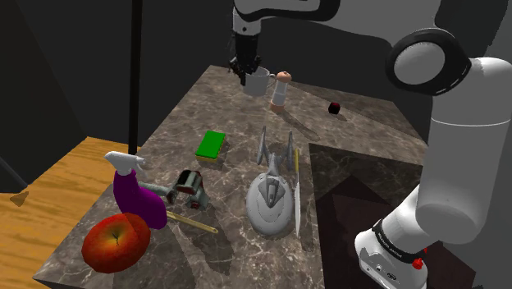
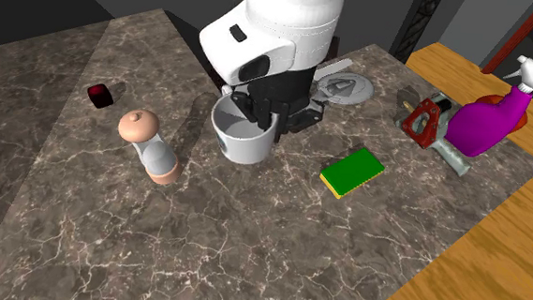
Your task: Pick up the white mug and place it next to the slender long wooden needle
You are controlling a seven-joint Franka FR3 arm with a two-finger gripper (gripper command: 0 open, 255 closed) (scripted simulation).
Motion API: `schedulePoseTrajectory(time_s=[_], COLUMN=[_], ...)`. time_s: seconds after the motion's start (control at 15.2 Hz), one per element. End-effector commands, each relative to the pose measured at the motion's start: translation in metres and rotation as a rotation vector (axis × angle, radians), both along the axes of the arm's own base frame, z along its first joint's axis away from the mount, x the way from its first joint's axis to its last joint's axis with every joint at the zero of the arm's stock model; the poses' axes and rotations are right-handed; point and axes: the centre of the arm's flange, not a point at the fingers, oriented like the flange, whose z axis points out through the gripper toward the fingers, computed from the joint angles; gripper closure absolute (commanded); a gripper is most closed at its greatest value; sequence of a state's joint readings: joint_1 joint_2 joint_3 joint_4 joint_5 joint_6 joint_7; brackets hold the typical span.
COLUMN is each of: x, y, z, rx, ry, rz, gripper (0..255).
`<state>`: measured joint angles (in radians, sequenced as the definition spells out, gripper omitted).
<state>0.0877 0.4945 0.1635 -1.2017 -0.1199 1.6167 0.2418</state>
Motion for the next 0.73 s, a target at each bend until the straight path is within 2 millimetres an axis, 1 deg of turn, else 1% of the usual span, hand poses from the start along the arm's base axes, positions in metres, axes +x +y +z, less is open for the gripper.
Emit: schedulePoseTrajectory(time_s=[0.0,0.66], x=[-0.016,-0.114], y=[0.014,0.103], z=[0.002,0.003], rx=[0.000,0.000], ry=[0.000,0.000], rz=[0.000,0.000], gripper=[255,255])
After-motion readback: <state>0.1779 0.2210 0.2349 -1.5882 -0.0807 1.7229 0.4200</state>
